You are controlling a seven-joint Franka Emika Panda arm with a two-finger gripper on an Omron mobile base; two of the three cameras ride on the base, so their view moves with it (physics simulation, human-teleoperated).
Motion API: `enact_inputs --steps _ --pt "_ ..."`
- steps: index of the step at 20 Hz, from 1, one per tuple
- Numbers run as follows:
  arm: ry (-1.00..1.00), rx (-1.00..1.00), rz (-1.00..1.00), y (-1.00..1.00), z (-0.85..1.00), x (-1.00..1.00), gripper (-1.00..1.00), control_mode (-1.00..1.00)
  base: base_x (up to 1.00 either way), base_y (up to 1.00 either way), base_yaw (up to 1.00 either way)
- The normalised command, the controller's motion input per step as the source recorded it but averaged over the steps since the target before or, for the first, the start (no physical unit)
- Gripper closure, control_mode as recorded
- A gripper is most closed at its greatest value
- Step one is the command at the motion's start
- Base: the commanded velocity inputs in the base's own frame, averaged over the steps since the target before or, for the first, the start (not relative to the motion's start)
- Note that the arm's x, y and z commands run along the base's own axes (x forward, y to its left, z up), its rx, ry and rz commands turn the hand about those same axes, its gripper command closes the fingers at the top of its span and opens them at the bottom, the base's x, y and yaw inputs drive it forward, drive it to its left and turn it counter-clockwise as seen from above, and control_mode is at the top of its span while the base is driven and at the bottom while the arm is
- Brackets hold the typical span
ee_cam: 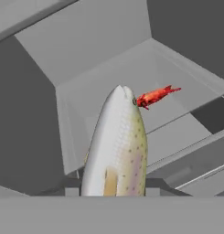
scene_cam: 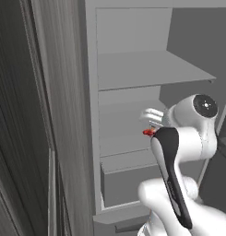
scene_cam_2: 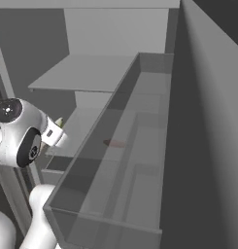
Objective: Place the fish on the counter behind the older fish on the same shelf of the fridge to maintain FIFO order. Close the fridge door when finished.
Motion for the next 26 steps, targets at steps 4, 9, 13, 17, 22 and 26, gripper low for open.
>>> enact_inputs --steps 4,9,13,17,22,26 --pt "0.00 0.04 0.00 0.17 -0.41 1.00 1.00 -1.00 0.00 0.00 0.00" --pt "0.00 0.09 0.00 0.01 -0.52 0.97 1.00 -1.00 0.00 0.00 0.00" --pt "0.00 0.10 0.00 0.00 -0.40 0.87 1.00 -1.00 0.00 0.00 0.00" --pt "0.00 0.05 0.00 0.00 -0.26 0.83 1.00 -1.00 0.00 0.00 0.00" --pt "0.01 0.01 0.00 0.00 -0.12 0.74 1.00 -1.00 0.00 0.00 0.00" --pt "0.03 0.00 0.00 0.00 -0.08 0.66 1.00 -1.00 0.00 0.00 0.00"
